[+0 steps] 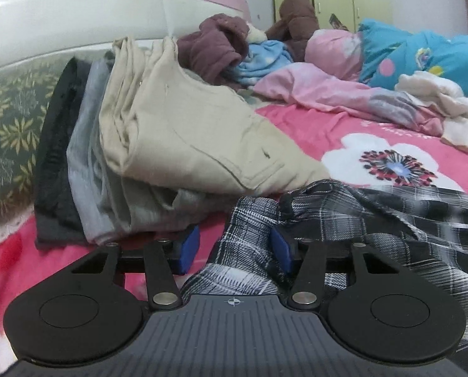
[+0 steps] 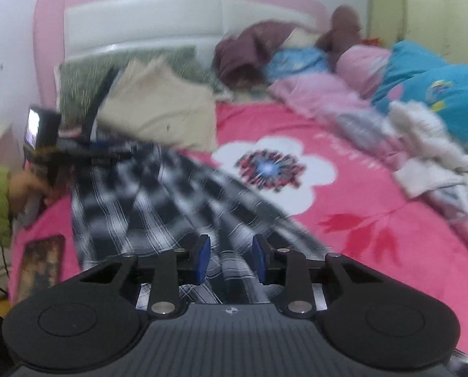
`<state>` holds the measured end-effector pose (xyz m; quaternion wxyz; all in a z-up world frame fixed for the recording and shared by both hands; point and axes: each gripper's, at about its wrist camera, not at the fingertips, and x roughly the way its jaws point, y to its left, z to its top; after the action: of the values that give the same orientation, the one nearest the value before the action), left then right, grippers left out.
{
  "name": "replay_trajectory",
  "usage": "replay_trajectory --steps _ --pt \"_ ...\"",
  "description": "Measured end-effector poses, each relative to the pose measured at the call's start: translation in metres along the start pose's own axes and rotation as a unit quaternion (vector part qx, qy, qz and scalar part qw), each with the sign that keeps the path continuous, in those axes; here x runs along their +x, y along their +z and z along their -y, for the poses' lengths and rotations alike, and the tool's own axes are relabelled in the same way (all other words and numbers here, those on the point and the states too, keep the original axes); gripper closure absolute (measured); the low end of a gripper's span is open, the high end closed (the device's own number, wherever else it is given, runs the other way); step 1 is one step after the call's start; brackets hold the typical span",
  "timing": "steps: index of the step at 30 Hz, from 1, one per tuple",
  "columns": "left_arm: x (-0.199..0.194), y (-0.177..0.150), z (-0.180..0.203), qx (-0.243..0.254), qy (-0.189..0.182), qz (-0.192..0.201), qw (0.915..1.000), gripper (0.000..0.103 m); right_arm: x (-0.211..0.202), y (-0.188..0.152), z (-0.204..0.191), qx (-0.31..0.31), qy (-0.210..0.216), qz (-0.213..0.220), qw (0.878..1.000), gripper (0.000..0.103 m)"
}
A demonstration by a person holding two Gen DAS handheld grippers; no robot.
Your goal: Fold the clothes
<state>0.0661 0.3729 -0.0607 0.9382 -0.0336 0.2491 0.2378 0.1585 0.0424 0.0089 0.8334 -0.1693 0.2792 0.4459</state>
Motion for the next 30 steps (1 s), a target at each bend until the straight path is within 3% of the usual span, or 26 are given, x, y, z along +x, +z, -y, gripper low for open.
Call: replay_trajectory --steps 7,10,18,30 --pt "0.003 -0.005 -0.007 -0.02 -0.009 -0.001 0.9998 0.049 0.074 -0.001 0.0 -0.015 0.018 -0.046 0.999 0.072" --pt "0.004 -0.006 -0.011 -0.031 -0.016 -0.001 0.9994 0.049 0.082 -0.001 0.006 -0.004 0.025 -0.048 0.999 0.103" --pt "0.004 -0.005 -0.012 -0.033 -0.017 0.0 0.9993 0.049 0.061 0.024 0.021 0.018 -0.008 0.008 1.0 0.103" --pt "0.002 -0.004 -0.007 -0.016 -0.004 0.004 0.9999 0.049 0.099 0.04 0.046 0.034 -0.04 0.007 0.999 0.103"
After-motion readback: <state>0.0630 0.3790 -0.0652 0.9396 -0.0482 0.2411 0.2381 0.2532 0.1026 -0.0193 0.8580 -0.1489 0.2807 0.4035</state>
